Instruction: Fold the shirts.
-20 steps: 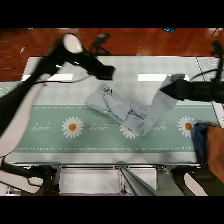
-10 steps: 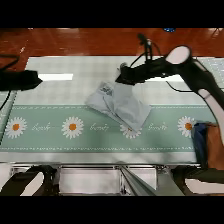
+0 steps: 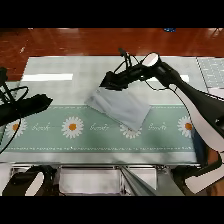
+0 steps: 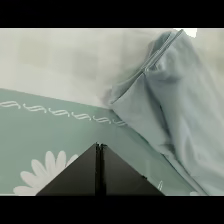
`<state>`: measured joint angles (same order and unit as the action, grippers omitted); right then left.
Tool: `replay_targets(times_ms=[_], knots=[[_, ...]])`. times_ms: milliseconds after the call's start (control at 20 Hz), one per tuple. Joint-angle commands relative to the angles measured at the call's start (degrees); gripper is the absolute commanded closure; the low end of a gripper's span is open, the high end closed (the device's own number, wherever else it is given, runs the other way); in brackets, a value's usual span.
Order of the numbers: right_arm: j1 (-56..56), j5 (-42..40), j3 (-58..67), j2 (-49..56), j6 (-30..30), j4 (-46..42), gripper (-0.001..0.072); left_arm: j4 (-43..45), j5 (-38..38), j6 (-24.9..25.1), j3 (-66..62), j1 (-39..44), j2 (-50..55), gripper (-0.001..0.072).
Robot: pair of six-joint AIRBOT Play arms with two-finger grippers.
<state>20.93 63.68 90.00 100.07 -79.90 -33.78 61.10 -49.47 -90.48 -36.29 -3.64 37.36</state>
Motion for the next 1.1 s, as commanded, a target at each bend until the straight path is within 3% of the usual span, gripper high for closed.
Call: replay_targets(times_ms=[0,100,200,300,350,500,600,800,1050], knots=[[-6.6,10.3,0.4,-5.9,-0.3,-0.3,0.0301,-2.5,4.0,-0.3,1.0,-0.3,0.0,0.0678],[-12.5,15.1,0.2,-14.5,-1.7,-10.7,0.0301,-3.1,3.6,-0.3,0.1,-1.4,-0.7,0.0678],[-16.5,16.5,-4.4,-25.9,-6.4,-32.6,0.0301,-3.3,3.3,-0.3,0.0,-1.4,-1.7,0.0678],[-18.8,11.2,-17.0,-37.8,-16.0,-49.1,0.0300,-3.3,1.8,-0.2,0.1,-1.3,-2.1,0.0678],[-19.9,6.4,-25.2,-43.3,-20.0,-50.6,0.0300,-3.3,1.4,-0.2,0.2,-1.3,-2.0,0.0678],[-20.6,-10.4,-49.2,-53.4,-27.1,-42.0,0.0300,-3.3,1.4,0.0,0.3,-1.3,-2.0,0.0678],[-20.3,-18.0,-58.9,-52.6,-26.1,-29.9,0.0298,-3.3,1.4,0.0,0.3,-1.3,-1.9,0.0678],[-16.5,-24.0,-62.7,-42.3,-15.3,-13.4,0.0297,-3.3,1.4,0.0,0.3,-1.3,-1.9,0.0678],[-15.3,-22.8,-62.5,-29.7,2.9,9.3,0.0298,-3.3,1.3,0.0,0.3,-1.3,-1.9,0.0679]])
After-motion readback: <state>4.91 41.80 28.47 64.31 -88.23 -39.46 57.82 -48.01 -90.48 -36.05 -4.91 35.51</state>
